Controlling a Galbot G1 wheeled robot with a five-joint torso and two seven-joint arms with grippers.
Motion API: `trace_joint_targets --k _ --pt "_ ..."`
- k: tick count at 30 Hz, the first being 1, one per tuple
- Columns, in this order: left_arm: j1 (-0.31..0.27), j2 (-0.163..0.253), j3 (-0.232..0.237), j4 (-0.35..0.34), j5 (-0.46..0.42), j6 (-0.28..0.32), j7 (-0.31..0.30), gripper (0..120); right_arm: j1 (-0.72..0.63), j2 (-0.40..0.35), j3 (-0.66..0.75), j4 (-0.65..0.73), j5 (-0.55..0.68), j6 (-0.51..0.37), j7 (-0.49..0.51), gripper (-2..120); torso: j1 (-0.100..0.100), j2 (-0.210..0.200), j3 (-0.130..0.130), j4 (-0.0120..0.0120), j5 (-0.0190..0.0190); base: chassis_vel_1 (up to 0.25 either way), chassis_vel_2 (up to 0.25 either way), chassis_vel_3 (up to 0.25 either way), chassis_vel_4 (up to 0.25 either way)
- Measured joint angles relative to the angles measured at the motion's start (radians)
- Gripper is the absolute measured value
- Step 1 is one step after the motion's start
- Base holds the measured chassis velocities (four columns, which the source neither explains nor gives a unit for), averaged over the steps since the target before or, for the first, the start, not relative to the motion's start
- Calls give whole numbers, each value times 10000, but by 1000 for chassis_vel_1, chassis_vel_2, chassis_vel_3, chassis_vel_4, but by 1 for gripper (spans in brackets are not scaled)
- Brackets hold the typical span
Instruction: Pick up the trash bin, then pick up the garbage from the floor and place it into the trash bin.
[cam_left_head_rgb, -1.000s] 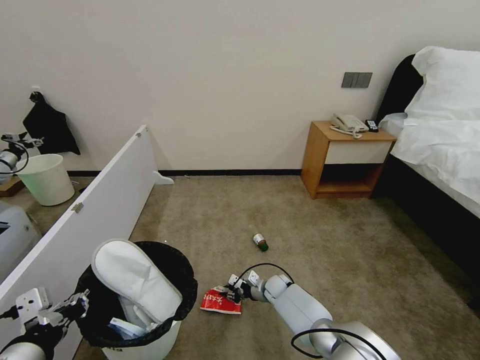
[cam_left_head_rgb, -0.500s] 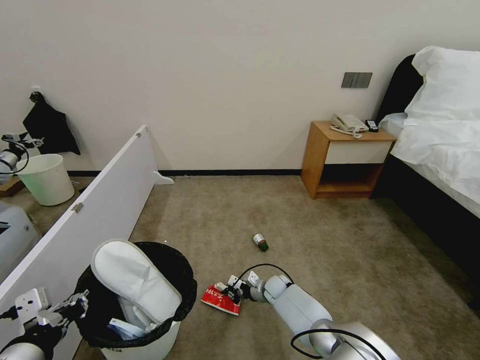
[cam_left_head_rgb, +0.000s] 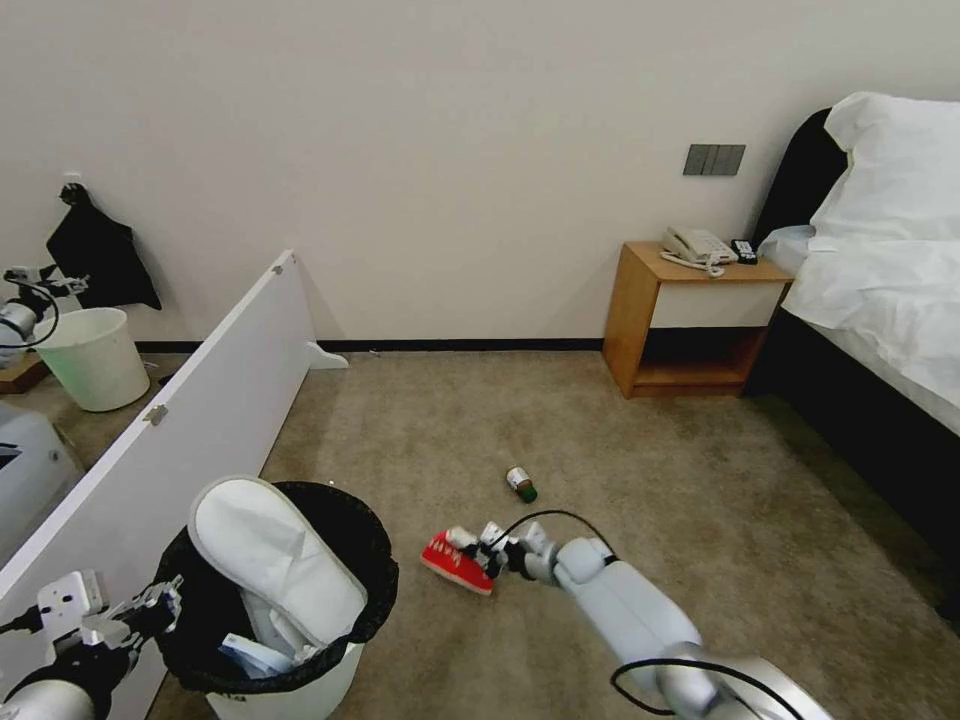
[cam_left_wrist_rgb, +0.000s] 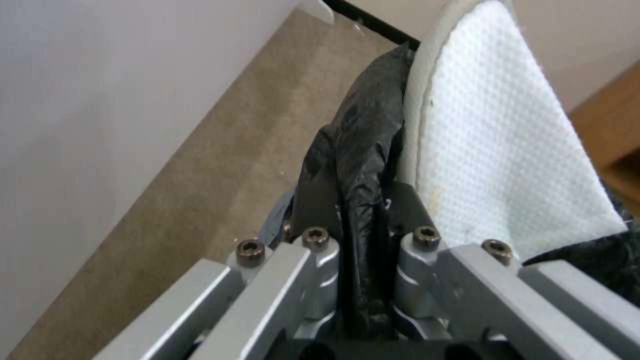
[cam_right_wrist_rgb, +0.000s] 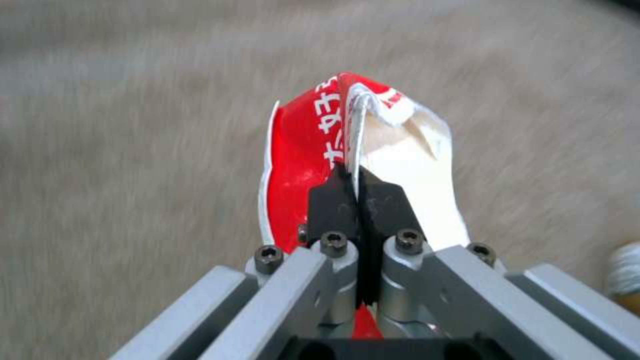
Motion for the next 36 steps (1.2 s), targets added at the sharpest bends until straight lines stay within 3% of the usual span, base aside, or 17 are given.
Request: trace_joint_targets --k 3,6,8,10,11,12,14,23,36 --pt "-54 193 104 -1 -86 0 12 5 -579 -750 167 2010 782 -306 338 0 0 1 0 9 4 0 0 0 0" --pt "-90 275 141 0 -122 0 17 5 -837 -1119 336 2855 1141 -456 499 0 0 1 0 14 2 0 0 0 0" --pt "-212 454 243 0 -205 2 25 5 -1539 -2354 971 4997 2162 -852 879 0 0 1 -1 3 3 0 0 0 0" --pt "-225 475 262 0 -228 2 26 5 -1662 -2588 1122 5365 2330 -907 937 0 0 0 0 2 0 0 0 0 0" --pt "-233 524 311 0 -287 8 26 5 -2003 -3144 1543 6315 2753 -1006 1061 0 0 1 -1 -4 -2 0 0 0 0" --pt "-233 524 311 0 -287 8 26 5 -2003 -3144 1543 6315 2753 -1006 1061 0 0 1 -1 -4 -2 0 0 0 0" --pt "-212 599 390 0 -313 20 34 5 -2572 -3760 2218 7652 3424 -1215 1222 0 0 2 -1 1 3 0 0 0 0" --pt "-255 709 528 0 -289 36 24 5 -3190 -4482 3665 11232 4920 -1833 1679 0 0 2 -2 8 -1 0 0 0 0" --pt "-720 727 1171 0 -213 36 34 5 -1891 -5145 3357 13883 7554 -2664 2681 0 -1 2 0 5 -3 0 0 0 0"
